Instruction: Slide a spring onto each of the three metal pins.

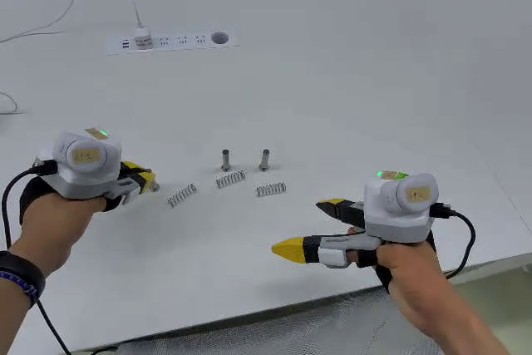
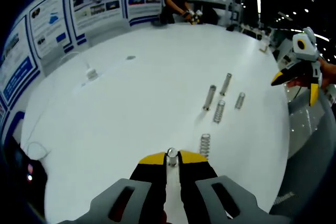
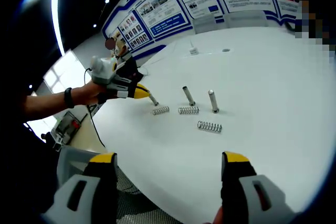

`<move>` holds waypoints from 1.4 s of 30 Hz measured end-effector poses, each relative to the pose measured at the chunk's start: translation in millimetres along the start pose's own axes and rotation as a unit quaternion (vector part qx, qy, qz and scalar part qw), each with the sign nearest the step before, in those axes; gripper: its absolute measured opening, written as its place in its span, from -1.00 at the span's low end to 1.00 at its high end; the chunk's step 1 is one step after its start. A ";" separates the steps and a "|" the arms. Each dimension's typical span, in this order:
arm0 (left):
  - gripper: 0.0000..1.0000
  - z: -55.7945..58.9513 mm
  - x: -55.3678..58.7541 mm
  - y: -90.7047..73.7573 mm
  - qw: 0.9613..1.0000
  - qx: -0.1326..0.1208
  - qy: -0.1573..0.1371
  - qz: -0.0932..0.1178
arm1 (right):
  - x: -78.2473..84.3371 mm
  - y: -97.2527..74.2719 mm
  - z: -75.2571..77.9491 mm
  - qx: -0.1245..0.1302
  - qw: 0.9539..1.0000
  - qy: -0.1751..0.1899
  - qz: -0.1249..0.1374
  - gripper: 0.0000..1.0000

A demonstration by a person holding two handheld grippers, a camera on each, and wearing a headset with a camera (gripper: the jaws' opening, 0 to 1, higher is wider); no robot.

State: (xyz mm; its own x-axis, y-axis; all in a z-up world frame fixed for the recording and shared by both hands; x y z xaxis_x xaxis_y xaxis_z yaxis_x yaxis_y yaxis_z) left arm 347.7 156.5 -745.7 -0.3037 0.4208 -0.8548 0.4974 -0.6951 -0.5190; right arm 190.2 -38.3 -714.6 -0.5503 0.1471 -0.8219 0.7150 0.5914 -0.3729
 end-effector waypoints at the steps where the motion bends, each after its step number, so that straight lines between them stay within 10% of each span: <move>1: -0.84 0.0 0.2 -0.2 1.000 0.000 -0.001 0.000 | 0.3 0.1 -0.3 0.000 1.000 0.000 0.000 0.65; 42: -0.83 2.5 4.3 13.7 0.999 -0.009 -0.031 0.010 | 2.5 -2.3 -0.4 0.000 1.000 -0.001 -0.006 0.65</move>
State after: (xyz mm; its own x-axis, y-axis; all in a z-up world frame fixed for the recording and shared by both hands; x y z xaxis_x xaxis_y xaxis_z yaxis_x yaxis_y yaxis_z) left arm 351.2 147.3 -756.4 -0.3433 0.3690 -0.8637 0.5184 -0.6924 -0.5019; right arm 187.0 -38.9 -715.6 -0.5584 0.1383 -0.8180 0.7082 0.5929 -0.3832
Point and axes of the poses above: the centre of the closed fingertips' face, and the gripper's own axes: y roughly forward along the fingers, z roughly to its right, x roughly out of its underside, the point moved 1 cm from there along -y, roughly backward along the fingers, and after that the axes turned 15 degrees about z, right-handed, at the moved point
